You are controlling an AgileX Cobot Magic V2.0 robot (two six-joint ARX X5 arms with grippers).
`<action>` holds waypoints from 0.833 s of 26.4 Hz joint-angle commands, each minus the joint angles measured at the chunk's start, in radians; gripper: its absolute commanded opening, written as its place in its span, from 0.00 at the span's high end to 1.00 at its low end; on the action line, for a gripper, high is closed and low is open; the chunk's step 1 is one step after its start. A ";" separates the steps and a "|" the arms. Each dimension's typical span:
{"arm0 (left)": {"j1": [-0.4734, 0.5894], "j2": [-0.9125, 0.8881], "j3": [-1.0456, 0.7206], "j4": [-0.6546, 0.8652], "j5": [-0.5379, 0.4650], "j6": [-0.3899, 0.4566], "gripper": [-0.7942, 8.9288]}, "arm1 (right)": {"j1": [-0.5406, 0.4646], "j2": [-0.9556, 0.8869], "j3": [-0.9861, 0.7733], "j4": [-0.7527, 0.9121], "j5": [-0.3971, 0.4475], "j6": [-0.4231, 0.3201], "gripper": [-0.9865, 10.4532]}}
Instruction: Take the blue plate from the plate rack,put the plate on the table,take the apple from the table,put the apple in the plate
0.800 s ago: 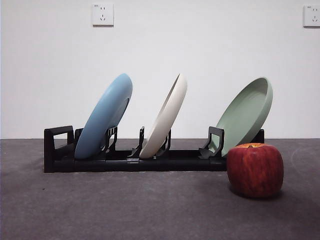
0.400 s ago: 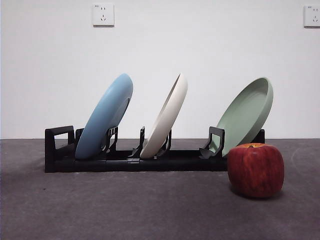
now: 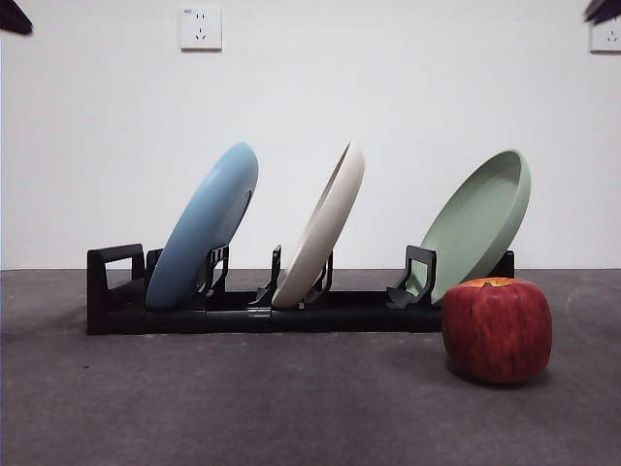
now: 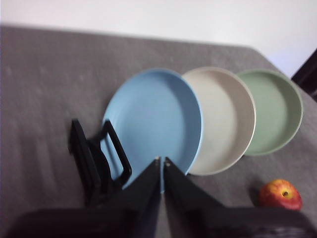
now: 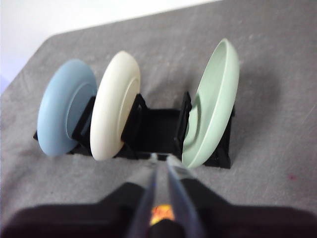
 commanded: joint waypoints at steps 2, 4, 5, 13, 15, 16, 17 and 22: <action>-0.037 0.061 0.038 -0.013 0.012 0.007 0.62 | 0.000 0.045 0.014 0.000 -0.004 -0.015 0.63; -0.067 0.089 0.060 -0.013 0.011 0.006 0.62 | 0.000 0.060 0.014 -0.001 -0.004 -0.015 0.63; -0.088 0.109 0.078 -0.012 0.009 0.004 0.62 | 0.000 0.064 0.014 -0.001 -0.004 -0.015 0.63; -0.285 0.451 0.440 -0.092 -0.115 0.012 0.62 | 0.000 0.066 0.016 0.004 -0.003 -0.014 0.63; -0.320 0.553 0.519 -0.095 -0.163 0.012 0.63 | 0.000 0.066 0.018 0.004 -0.003 -0.014 0.63; -0.335 0.600 0.548 -0.094 -0.167 0.012 0.63 | 0.000 0.066 0.019 0.003 -0.003 -0.014 0.63; -0.346 0.644 0.570 -0.094 -0.177 0.011 0.63 | 0.000 0.066 0.019 0.004 -0.003 -0.014 0.63; -0.385 0.800 0.588 -0.073 -0.241 0.011 0.63 | 0.000 0.066 0.019 0.004 -0.002 -0.014 0.63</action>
